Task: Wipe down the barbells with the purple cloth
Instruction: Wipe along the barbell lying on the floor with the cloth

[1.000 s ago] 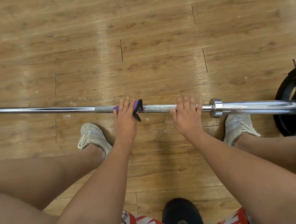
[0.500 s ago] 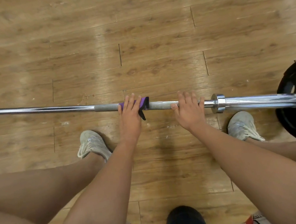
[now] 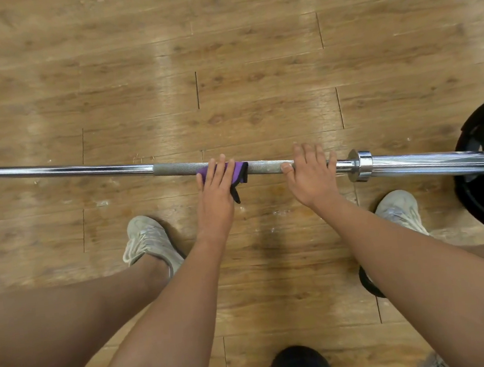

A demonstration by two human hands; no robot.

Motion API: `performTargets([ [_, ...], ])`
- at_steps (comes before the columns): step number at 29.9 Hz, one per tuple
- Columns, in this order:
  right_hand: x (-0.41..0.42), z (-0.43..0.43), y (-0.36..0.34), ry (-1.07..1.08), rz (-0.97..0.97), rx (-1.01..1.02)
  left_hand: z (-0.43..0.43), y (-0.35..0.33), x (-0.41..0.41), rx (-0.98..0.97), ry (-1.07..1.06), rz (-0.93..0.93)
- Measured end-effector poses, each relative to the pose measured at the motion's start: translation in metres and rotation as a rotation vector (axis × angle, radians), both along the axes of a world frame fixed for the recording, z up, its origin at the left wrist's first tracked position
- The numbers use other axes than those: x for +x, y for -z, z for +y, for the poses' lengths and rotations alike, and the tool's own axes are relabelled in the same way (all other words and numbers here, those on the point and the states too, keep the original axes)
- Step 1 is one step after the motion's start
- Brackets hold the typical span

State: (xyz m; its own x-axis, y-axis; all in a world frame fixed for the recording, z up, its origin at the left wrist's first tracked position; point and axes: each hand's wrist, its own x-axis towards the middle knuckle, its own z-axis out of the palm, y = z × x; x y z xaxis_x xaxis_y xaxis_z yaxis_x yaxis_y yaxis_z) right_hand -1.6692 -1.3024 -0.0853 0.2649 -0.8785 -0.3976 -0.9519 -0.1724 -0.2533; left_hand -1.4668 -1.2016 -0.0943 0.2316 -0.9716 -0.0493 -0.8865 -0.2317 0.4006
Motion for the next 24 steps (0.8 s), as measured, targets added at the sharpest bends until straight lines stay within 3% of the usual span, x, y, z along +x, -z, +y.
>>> performTargets([
  [18,0.008,-0.019,0.001,0.021,0.005,-0.003,-0.045,0.012,-0.022,-0.021,-0.071,-0.016],
  [24,0.008,-0.023,0.0,0.028,-0.015,0.013,-0.056,0.008,-0.012,-0.042,-0.11,0.075],
])
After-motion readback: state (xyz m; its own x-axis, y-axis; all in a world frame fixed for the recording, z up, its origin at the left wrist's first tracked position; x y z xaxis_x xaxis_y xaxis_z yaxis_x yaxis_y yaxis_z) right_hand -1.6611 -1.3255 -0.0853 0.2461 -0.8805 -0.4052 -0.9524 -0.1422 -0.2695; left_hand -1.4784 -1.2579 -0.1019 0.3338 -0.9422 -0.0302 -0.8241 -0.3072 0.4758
